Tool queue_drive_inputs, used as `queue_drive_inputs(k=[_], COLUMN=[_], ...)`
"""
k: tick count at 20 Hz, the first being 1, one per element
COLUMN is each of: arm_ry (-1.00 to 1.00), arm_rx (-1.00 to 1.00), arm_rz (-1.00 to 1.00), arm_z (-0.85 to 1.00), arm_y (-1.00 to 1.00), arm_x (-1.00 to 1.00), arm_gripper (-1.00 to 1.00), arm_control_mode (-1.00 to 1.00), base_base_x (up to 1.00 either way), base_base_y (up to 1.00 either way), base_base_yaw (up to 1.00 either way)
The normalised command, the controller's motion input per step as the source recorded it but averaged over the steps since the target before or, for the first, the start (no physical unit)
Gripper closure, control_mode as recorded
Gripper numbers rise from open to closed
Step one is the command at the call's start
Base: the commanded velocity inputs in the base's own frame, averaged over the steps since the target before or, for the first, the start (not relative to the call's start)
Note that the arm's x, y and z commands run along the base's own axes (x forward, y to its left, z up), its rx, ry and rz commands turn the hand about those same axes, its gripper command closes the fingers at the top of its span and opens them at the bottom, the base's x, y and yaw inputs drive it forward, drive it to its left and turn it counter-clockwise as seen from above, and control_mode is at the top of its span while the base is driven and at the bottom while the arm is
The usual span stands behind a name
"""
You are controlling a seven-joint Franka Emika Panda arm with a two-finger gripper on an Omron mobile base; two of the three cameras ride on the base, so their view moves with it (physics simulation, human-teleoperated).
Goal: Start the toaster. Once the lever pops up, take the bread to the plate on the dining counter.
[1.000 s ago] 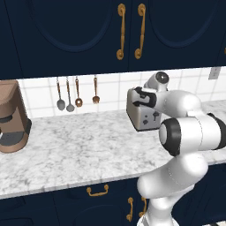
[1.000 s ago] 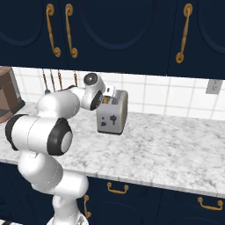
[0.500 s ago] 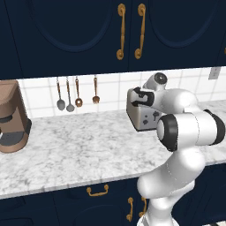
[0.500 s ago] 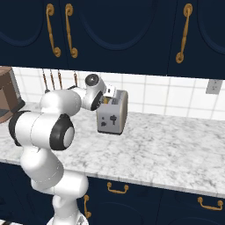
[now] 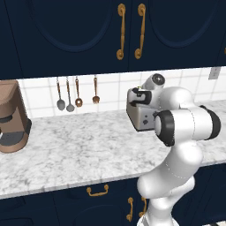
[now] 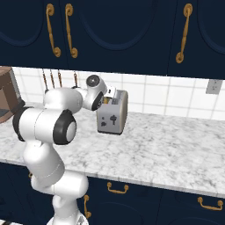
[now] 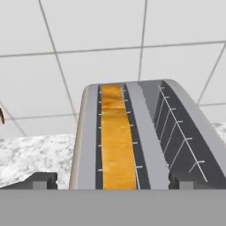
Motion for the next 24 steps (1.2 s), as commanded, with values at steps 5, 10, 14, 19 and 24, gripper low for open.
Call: queue_drive_inputs(k=[5,10,14,19,24], arm_ry=[0.0,0.0,0.0,0.0,-0.1], arm_rx=[0.0,0.0,0.0,0.0,0.0], arm_rz=[0.0,0.0,0.0,0.0,0.0], arm_z=[-0.12,-0.03,0.0,0.0,0.18], arm_y=[0.01,0.0,0.0,0.0,0.0], arm_x=[0.21,0.09,0.0,0.0,-0.01], arm_gripper=[-1.0,1.0,1.0,1.0,1.0], arm_control_mode=[-1.0,-1.0,-1.0,-1.0,-1.0], base_base_x=[0.0,0.0,0.0,0.0,0.0], base_base_y=[0.0,0.0,0.0,0.0,0.0], base_base_yaw=[0.0,0.0,0.0,0.0,0.0])
